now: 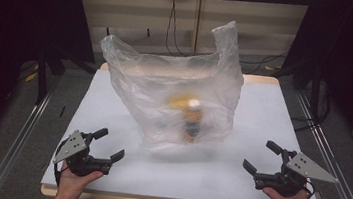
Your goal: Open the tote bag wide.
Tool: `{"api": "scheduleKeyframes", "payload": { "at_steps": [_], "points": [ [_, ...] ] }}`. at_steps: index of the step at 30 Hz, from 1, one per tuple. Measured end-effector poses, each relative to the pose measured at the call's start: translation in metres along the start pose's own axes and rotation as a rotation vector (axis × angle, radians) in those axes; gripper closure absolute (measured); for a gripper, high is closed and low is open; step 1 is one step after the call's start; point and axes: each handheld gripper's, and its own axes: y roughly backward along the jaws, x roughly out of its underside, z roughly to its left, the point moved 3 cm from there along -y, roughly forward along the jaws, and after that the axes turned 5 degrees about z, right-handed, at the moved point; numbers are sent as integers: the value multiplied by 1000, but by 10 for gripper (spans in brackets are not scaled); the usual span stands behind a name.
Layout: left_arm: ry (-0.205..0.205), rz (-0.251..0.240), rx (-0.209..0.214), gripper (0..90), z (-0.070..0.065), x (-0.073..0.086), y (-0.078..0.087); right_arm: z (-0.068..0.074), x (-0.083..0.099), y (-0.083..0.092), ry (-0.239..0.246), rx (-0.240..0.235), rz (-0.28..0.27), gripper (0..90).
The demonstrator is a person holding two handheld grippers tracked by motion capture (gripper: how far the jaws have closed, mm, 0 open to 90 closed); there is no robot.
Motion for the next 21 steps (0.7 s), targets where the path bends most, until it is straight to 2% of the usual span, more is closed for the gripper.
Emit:
{"api": "scheduleKeyframes", "payload": {
  "at_steps": [2,4,5,7,8,9,10,11,12,13,14,16,17,18,19,20,21],
  "points": [
    [-9,7,-15,67,1,0,-1,-1,1,-1,0,10,9,23],
    [0,11,-9,68,1,0,-1,-2,2,-2,0,5,11,25],
    [5,11,-27,68,1,1,-2,-2,2,-3,-4,5,19,34],
    [5,18,-33,89,3,1,-2,-3,2,-4,-6,10,20,33],
    [8,30,-33,121,3,1,-3,-5,3,-5,-28,12,29,48],
    [27,15,-20,125,2,1,-4,-6,4,-6,-41,18,31,83],
    [9,28,-24,125,3,1,-4,-6,4,-6,-41,18,31,83],
    [15,24,-25,128,1,1,-5,-6,4,-5,-51,1,33,105],
    [-5,38,-28,180,1,1,-4,-7,3,-5,-56,-11,33,140],
    [3,32,-9,194,-2,1,-4,-6,3,-5,-55,-16,36,149],
    [-9,45,-24,194,-3,1,-4,-6,3,-5,-55,-16,36,149],
    [-13,52,-6,258,-6,2,-4,-5,2,-5,-43,-35,38,225],
    [-12,44,17,320,-8,1,-4,-3,1,-5,-31,-61,29,328],
    [-34,51,5,320,-9,0,-3,-3,1,-5,-31,-61,29,328],
    [-58,65,15,355,-10,0,-3,-1,0,-5,-22,-76,34,350],
    [-58,70,40,390,-10,-1,-4,0,-2,-6,-15,-95,55,446],
    [-55,72,52,406,-13,-4,-4,2,-2,-7,-11,-117,67,486]
  ]
}}
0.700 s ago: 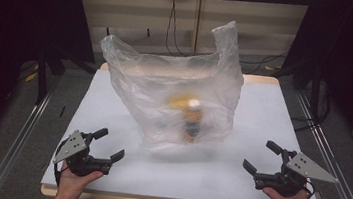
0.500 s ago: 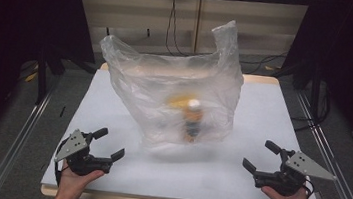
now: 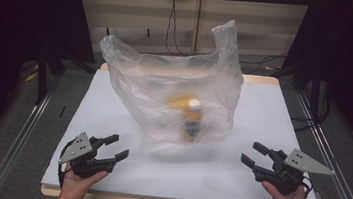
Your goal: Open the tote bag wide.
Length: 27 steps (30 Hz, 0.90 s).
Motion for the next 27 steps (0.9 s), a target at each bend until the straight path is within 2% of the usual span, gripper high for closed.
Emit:
{"api": "scheduleKeyframes", "payload": {
  "at_steps": [1,2,3,4,5,6,7,8,9,10,11,13,15,16,18,19,20,22,24,25,26,27],
  "points": [
    [0,0,0,426,0,0,0,0,0,0,0,0,0,486],
    [22,-17,35,454,-1,-1,-1,1,-1,-2,-3,-13,25,544],
    [13,-4,15,484,0,-2,0,1,-1,-2,-3,-13,25,544],
    [31,-15,40,517,-1,-4,-1,2,-2,-3,2,-30,31,608],
    [31,-9,45,517,-1,-5,-1,2,-2,-3,2,-30,31,608],
    [39,-9,51,528,-2,-6,-2,3,-4,-4,2,-40,38,645],
    [28,4,97,580,-1,-9,-2,6,-7,-6,9,-54,43,720],
    [28,4,97,583,-1,-9,-2,6,-7,-6,9,-54,43,720],
    [44,-4,80,596,-2,-10,-4,7,-10,-8,1,-61,49,768],
    [62,-2,96,596,-2,-11,-5,7,-10,-8,1,-61,49,768],
    [54,7,96,608,-2,-12,-5,9,-13,-10,7,-71,51,809],
    [73,14,114,630,-3,-14,-8,9,-14,-11,4,-84,51,827],
    [65,24,134,671,-2,-17,-9,10,-17,-12,9,-91,54,870],
    [72,25,150,715,-2,-18,-10,12,-19,-14,19,-110,56,896],
    [76,26,144,739,-3,-19,-11,13,-21,-14,21,-126,52,900],
    [62,35,157,751,-2,-20,-11,15,-23,-15,26,-136,59,900],
    [67,36,143,761,-2,-20,-11,15,-24,-17,30,-146,54,900],
    [71,33,155,796,-4,-21,-12,17,-26,-19,24,-157,59,900],
    [53,38,188,811,-4,-23,-12,17,-28,-20,24,-167,57,900],
    [50,43,184,819,-5,-24,-12,19,-31,-22,21,-173,59,900],
    [44,51,152,823,-6,-25,-13,20,-33,-23,24,-168,66,900],
    [28,56,186,839,-7,-27,-15,21,-34,-24,18,-168,74,900]
  ]
}}
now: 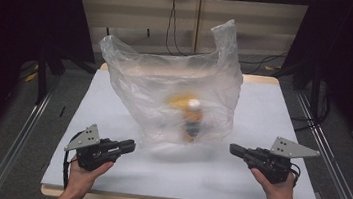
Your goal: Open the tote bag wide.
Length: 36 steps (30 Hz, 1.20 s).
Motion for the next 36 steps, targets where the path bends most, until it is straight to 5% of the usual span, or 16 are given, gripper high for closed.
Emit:
{"api": "scheduleKeyframes", "payload": {
  "at_steps": [7,12,17,28,36],
  "points": [
    [17,-22,43,900,-2,-13,-8,-2,-13,-9,-10,-38,-9,900],
    [-7,-32,53,900,-3,-27,-11,-3,-33,-13,-8,-52,-33,900],
    [-29,-36,62,900,-1,-37,-16,-4,-47,-16,0,-44,-45,900],
    [-11,-84,98,900,-1,-61,-23,-8,-82,-23,25,-53,-78,900],
    [-30,-124,67,900,9,-87,-18,-5,-107,-28,65,-67,-94,900]
  ]
}}
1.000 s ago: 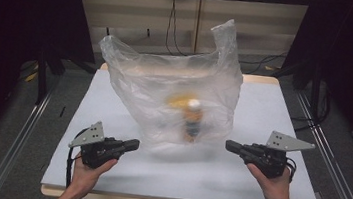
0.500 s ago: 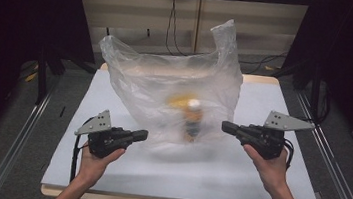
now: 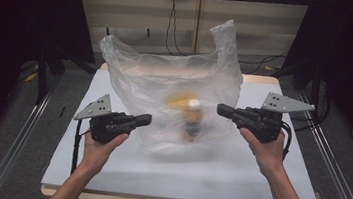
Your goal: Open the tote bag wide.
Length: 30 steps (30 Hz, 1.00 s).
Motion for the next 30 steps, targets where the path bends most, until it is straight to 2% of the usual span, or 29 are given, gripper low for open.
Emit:
{"api": "scheduleKeyframes", "payload": {
  "at_steps": [9,13,14,16,22,28,30],
  "points": [
    [-10,-6,-10,900,6,-17,-2,1,-25,-6,25,0,-18,900],
    [-22,-18,23,900,9,-29,-2,4,-36,-8,41,8,-37,900],
    [-23,-25,18,900,11,-33,-2,5,-46,-9,52,8,-41,900],
    [-18,-38,14,900,13,-39,-1,6,-54,-11,63,10,-42,900],
    [-48,-62,3,900,22,-62,0,4,-73,-15,79,23,-38,900],
    [-37,-97,-18,900,32,-87,-1,-3,-93,-23,80,42,-42,900],
    [-32,-107,-18,900,31,-93,-1,-3,-98,-26,82,41,-49,900]
  ]
}}
